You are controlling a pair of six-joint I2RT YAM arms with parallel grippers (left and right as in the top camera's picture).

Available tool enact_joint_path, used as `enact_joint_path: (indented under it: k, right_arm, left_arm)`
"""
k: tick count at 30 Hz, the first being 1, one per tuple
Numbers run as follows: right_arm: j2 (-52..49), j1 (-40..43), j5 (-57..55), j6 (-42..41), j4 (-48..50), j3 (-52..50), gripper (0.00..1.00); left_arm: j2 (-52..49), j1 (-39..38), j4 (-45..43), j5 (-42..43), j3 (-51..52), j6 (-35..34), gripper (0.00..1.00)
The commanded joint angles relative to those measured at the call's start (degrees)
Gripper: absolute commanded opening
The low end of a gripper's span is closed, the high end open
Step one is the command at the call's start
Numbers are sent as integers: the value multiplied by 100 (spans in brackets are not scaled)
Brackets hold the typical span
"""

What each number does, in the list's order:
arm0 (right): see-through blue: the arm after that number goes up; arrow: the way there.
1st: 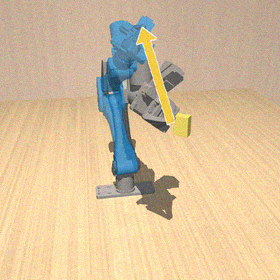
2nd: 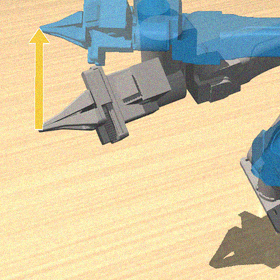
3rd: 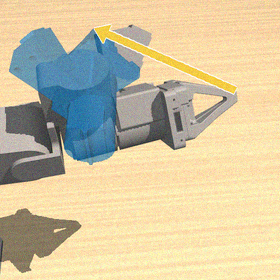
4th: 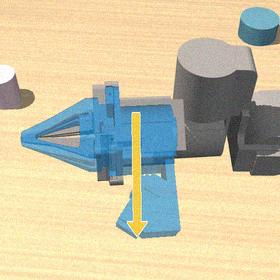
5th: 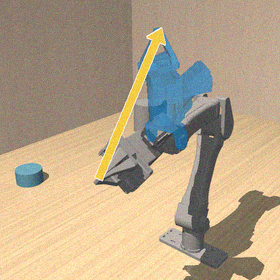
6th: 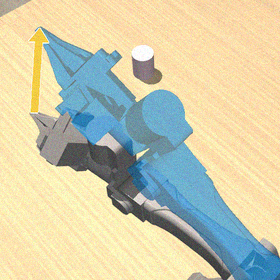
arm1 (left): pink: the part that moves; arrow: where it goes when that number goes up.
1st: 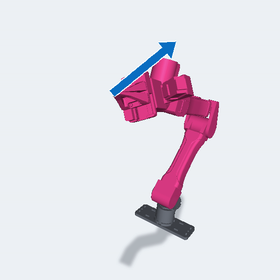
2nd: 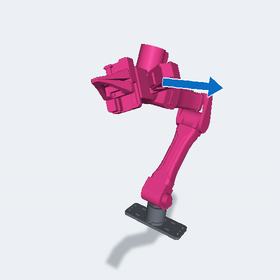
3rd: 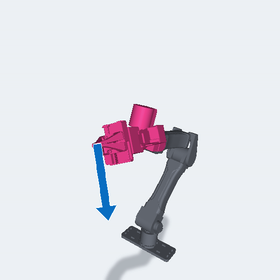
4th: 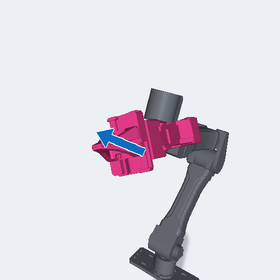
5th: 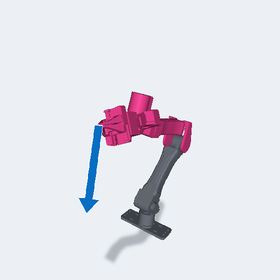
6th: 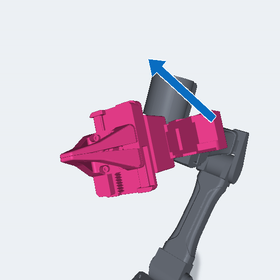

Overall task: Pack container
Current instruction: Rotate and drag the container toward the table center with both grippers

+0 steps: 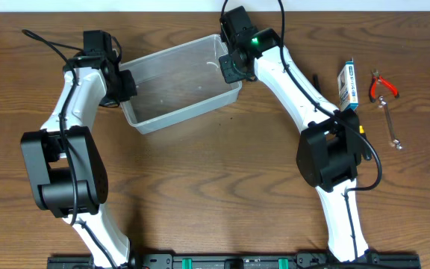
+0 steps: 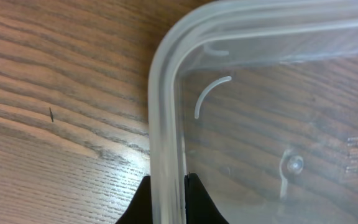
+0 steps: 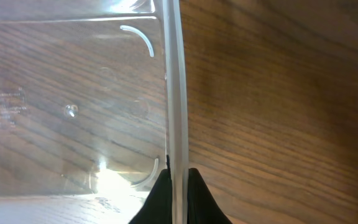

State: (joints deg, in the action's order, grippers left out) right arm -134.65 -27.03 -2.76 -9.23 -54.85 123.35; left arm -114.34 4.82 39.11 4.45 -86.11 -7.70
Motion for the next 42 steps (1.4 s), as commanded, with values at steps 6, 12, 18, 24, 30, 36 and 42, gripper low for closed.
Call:
enact_joint_path:
  k: [6,12,18,24,30,36,42]
  right_arm:
    - [-48,48,-48,162,-11,146,1]
    - [-46,48,-46,164,2,149,1]
    - [-46,48,-44,205,-20,256,1]
    - [-46,48,-46,269,-188,767,1]
    - [-46,48,-46,267,-278,986,1]
    - [-46,50,-50,269,-393,984,1]
    - [-46,125,-199,264,-664,984,1]
  left_arm:
    - [-46,-15,48,7,26,-13,6]
    - [111,-15,28,186,-133,-13,6]
    - [216,-15,-35,621,-212,-33,6]
    - [219,-31,-35,706,-243,-87,6]
    - [334,-251,-125,741,-437,-164,6]
    - [415,-621,-319,737,-719,-162,6]
    - [415,-949,-479,737,-754,-162,6]
